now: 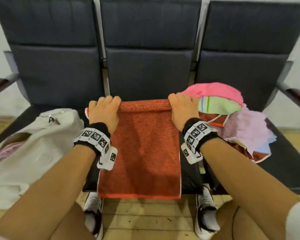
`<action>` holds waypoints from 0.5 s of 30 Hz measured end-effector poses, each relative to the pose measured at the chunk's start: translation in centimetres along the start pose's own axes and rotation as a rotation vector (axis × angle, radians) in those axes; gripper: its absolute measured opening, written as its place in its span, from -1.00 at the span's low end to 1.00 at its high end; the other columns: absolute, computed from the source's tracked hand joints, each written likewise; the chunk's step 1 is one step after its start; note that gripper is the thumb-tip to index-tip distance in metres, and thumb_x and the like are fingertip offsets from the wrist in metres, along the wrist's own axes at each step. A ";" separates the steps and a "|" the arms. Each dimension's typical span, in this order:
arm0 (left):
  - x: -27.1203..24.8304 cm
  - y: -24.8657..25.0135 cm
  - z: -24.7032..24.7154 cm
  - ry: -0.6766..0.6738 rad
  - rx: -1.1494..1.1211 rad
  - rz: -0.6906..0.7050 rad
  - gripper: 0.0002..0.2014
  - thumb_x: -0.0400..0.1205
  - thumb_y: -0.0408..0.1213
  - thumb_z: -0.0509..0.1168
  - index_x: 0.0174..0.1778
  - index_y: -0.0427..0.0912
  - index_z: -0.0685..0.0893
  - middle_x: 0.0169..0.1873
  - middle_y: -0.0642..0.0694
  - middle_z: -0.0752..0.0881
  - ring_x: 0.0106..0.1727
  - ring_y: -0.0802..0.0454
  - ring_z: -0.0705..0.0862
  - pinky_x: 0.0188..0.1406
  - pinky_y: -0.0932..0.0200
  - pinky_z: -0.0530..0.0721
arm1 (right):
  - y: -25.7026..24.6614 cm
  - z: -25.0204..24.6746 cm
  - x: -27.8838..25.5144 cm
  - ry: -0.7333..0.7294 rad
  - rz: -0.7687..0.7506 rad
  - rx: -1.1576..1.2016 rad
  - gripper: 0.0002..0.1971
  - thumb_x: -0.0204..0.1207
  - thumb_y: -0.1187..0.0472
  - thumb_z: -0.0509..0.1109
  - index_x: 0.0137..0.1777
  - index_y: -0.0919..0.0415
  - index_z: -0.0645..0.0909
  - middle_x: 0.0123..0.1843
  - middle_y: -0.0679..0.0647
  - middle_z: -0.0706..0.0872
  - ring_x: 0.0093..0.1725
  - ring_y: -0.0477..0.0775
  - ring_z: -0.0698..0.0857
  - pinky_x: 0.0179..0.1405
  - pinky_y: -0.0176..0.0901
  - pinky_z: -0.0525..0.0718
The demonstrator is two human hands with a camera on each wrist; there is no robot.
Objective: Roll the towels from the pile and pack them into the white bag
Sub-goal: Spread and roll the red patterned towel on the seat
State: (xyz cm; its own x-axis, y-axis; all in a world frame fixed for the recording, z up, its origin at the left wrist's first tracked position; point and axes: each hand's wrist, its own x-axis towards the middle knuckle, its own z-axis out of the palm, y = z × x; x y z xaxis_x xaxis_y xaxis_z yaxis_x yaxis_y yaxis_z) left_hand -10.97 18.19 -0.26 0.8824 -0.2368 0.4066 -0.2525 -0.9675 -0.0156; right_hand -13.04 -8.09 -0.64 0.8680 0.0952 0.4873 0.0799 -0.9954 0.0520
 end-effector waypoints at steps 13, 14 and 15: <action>4.4 -0.1 -5.5 0.260 -0.046 0.006 -0.77 0.51 -0.38 0.32 0.03 -0.03 0.56 -0.15 -0.06 0.60 -0.05 -0.18 0.56 0.08 -0.18 0.41 | 0.8 -5.9 4.6 0.292 0.030 -0.013 -0.60 0.30 0.46 0.30 0.11 0.12 0.57 -0.10 0.10 0.58 -0.07 0.25 0.53 -0.04 0.09 0.24; 3.3 -0.1 -4.0 0.228 -0.037 0.030 -0.75 0.49 -0.38 0.34 0.03 -0.03 0.57 -0.15 -0.05 0.60 -0.05 -0.17 0.57 0.08 -0.17 0.42 | 0.8 -4.5 3.2 0.250 0.033 -0.005 -0.59 0.26 0.45 0.34 0.10 0.11 0.57 -0.10 0.09 0.58 -0.07 0.24 0.54 -0.03 0.10 0.27; 2.1 -0.1 -2.2 0.191 -0.032 0.055 -0.73 0.46 -0.39 0.37 0.04 -0.04 0.59 -0.14 -0.05 0.61 -0.05 -0.18 0.59 0.08 -0.18 0.43 | 0.7 -2.7 1.5 0.184 0.036 0.011 -0.58 0.23 0.44 0.36 0.10 0.10 0.57 -0.09 0.08 0.59 -0.05 0.25 0.55 -0.02 0.11 0.30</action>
State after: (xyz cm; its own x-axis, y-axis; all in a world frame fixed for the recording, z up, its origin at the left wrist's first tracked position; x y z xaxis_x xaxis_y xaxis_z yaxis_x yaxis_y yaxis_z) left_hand -10.02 17.96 2.62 0.7762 -0.2654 0.5719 -0.3138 -0.9494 -0.0147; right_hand -13.03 -8.65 2.44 0.7659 0.0584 0.6403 0.0570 -0.9981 0.0228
